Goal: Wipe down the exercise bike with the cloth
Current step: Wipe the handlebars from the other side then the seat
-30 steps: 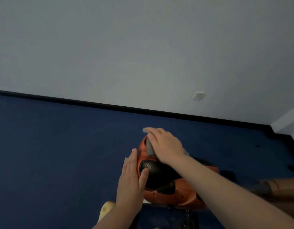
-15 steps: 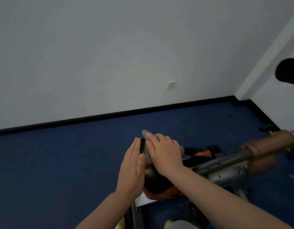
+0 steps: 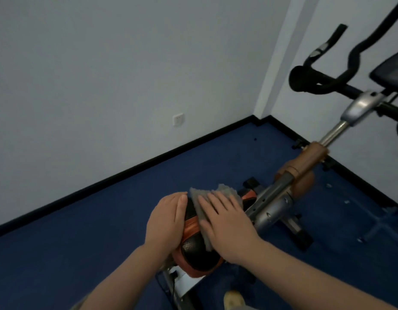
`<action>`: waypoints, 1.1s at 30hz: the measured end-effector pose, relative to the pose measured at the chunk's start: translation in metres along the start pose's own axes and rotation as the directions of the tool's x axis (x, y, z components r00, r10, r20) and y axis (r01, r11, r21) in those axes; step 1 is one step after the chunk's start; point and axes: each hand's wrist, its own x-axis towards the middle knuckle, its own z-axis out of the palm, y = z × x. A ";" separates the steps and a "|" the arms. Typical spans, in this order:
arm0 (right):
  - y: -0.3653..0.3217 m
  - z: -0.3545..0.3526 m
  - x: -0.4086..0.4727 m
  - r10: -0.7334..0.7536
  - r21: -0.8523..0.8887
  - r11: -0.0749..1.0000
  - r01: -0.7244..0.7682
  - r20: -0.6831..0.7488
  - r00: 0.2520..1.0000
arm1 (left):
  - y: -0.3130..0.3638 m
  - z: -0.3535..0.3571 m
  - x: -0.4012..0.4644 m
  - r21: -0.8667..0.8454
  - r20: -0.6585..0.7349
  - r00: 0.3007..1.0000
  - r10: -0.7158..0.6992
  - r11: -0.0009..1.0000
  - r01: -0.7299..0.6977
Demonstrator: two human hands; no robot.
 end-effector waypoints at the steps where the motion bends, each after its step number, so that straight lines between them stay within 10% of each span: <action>1: 0.004 0.004 -0.008 0.033 0.006 0.999 -0.033 0.007 0.999 | -0.002 0.002 0.000 0.002 -0.015 1.000 0.003 1.000 -0.003; 10: 0.007 0.012 0.019 0.701 0.409 0.637 -0.654 0.045 0.712 | -0.009 0.008 0.006 0.071 -0.049 0.998 0.049 0.996 -0.045; 28: -0.131 0.016 -0.026 0.594 0.225 0.794 -0.564 -0.092 0.799 | -0.029 0.004 0.009 -0.117 0.020 0.990 0.142 0.983 -0.138; 33: -0.071 0.011 -0.012 0.523 0.005 0.852 -0.523 0.020 0.852 | -0.036 -0.005 0.015 -0.184 0.110 0.976 0.186 0.969 -0.164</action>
